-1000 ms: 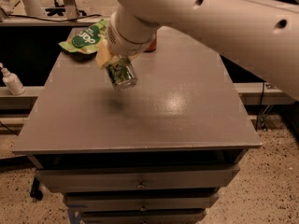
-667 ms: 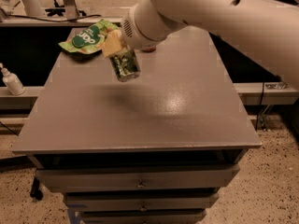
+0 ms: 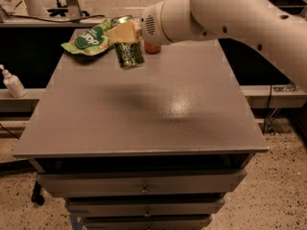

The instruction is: Place green can upright

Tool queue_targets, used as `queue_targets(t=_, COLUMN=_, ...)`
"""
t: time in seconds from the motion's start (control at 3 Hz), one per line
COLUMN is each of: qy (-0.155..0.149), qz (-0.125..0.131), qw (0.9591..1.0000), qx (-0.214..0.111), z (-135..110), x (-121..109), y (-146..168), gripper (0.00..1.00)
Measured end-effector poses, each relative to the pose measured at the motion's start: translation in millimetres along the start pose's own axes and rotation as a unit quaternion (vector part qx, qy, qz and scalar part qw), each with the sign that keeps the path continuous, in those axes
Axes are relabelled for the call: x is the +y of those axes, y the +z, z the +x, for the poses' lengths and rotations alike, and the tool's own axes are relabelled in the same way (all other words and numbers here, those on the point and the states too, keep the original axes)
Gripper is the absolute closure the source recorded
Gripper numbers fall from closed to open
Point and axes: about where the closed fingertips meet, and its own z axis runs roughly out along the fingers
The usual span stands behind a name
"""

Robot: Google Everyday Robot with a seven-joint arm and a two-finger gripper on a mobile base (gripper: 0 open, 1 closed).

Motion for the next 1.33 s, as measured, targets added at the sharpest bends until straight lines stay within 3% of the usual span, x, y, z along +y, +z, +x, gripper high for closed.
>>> queue_targets(t=0.33, qy=-0.046, qz=-0.006, qw=0.9989, qx=-0.003, z=-1.1, x=7.9, y=-0.9, gripper=1.00)
queue_targets(t=0.67, qy=-0.046, qz=-0.006, qw=0.9989, qx=-0.003, z=-1.2, x=7.6, y=-0.8, gripper=1.00)
queue_targets(t=1.0, qy=-0.036, qz=-0.021, qw=0.9988, qx=-0.025, z=-0.6, x=9.0, y=-1.4, gripper=1.00)
queue_targets(t=1.33, qy=-0.013, qz=-0.053, qw=0.9956, qx=-0.076, z=2.8, x=0.2, y=0.4, gripper=1.00)
